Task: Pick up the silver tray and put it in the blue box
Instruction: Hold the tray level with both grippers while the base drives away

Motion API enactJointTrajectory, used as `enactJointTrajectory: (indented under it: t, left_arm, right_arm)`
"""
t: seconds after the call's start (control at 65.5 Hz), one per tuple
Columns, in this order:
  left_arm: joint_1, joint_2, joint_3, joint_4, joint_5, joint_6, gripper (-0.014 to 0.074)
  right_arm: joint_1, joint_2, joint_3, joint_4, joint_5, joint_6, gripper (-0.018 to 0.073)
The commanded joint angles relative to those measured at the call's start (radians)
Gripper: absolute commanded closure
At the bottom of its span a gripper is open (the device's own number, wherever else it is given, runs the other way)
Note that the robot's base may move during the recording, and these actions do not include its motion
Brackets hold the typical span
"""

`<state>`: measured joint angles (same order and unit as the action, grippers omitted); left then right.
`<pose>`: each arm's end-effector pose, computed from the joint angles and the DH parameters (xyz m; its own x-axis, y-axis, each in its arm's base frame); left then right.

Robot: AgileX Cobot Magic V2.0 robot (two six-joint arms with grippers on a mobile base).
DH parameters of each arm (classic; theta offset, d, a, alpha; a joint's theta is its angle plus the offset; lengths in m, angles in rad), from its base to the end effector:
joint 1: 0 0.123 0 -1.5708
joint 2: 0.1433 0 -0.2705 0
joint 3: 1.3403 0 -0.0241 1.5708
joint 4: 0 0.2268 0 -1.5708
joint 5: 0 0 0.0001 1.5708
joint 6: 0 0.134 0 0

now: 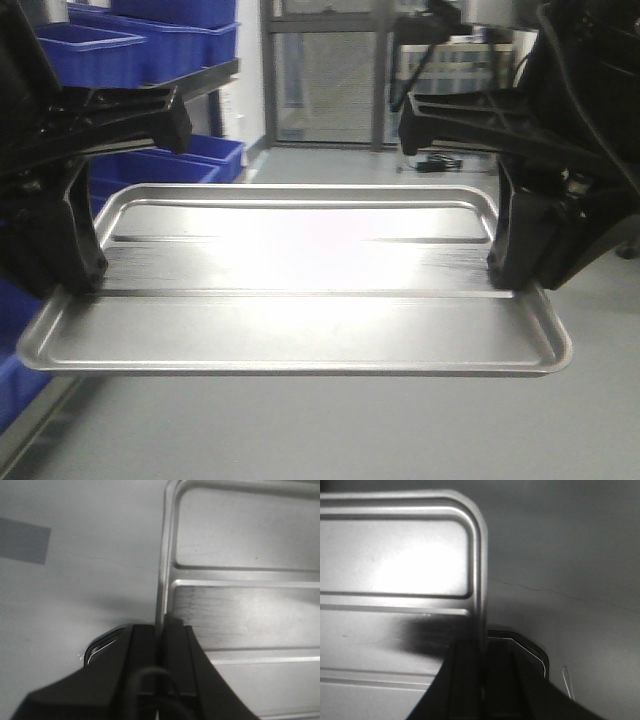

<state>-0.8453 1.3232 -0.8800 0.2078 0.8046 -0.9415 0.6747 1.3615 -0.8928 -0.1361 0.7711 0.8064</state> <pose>0.1787 -0.1715 0.2146 -0.9235 -0.0240 -0.3828 0.0564 0.9787 -0.1973 0.2080 0.1502 0.2091 -0.9257 0.0891 -0.3677 0.0142 0.9794 0.2015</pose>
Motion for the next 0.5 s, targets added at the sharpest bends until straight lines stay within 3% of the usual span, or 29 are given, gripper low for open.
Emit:
enactJointTrajectory:
  t: [0.0, 0.488]
  left_arm:
    - [-0.006, -0.033, -0.024, 0.030, -0.001, -0.007, 0.0700]
    - [-0.006, -0.033, -0.024, 0.030, -0.001, -0.007, 0.0700]
  right_arm:
    - [-0.005, -0.035, -0.023, -0.037, -0.008, -0.005, 0.0511]
    - [-0.005, -0.035, -0.023, -0.037, -0.008, -0.005, 0.0511]
